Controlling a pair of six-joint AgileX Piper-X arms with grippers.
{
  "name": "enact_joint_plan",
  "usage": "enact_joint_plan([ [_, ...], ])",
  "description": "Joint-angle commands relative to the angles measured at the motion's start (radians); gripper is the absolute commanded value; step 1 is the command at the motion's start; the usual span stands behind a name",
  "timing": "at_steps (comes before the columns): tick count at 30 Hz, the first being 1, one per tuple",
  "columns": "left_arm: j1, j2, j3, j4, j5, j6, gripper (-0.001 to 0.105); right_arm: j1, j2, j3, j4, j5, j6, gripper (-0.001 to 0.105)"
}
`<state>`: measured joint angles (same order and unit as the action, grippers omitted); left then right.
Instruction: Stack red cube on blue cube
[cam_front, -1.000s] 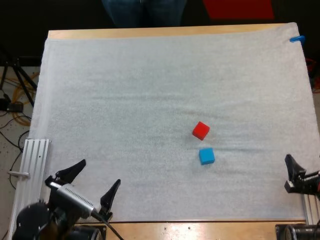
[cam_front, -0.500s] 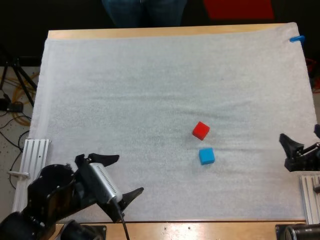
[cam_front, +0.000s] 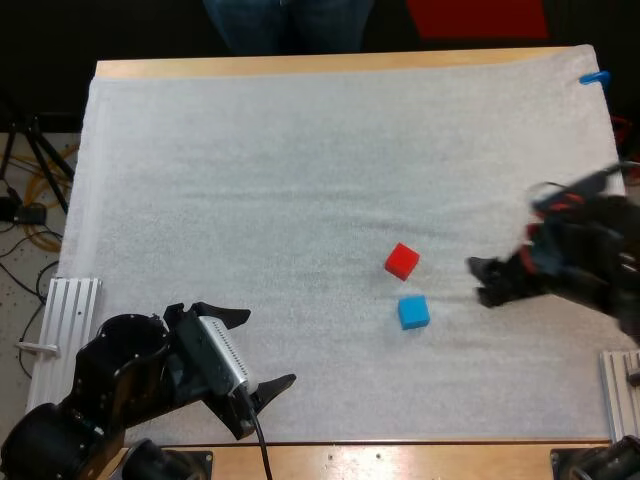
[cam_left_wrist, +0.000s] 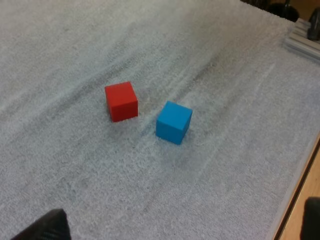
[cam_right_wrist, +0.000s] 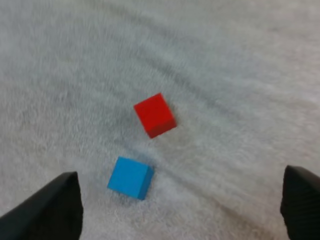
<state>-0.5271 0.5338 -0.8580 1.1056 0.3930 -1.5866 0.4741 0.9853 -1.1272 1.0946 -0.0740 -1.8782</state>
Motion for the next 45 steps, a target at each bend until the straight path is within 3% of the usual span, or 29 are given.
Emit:
enact_joint_plan([
  [1, -0.005, 0.002, -0.007, -0.005, 0.008, 0.007, 0.087, 0.029, 0.044, -0.012, -0.027, 0.024, -0.003, 0.078],
  [6, -0.005, 0.002, -0.007, -0.005, 0.008, 0.007, 0.087, 0.069, 0.246, -0.051, -0.097, 0.074, -0.003, 0.078],
  [18, -0.005, 0.002, -0.007, -0.005, 0.008, 0.007, 0.087, 0.069, 0.608, -0.189, -0.126, 0.074, -0.040, 0.078],
  [40, -0.005, 0.002, -0.007, -0.005, 0.008, 0.007, 0.087, 0.130, 0.905, -0.211, -0.140, 0.074, -0.002, 0.078],
  [43, -0.005, 0.002, -0.007, -0.005, 0.008, 0.007, 0.087, 0.130, 0.908, -0.211, -0.138, 0.074, -0.002, 0.069],
  [45, -0.005, 0.002, -0.007, -0.005, 0.008, 0.007, 0.087, 0.130, 0.908, -0.211, -0.144, 0.091, -0.002, 0.050],
])
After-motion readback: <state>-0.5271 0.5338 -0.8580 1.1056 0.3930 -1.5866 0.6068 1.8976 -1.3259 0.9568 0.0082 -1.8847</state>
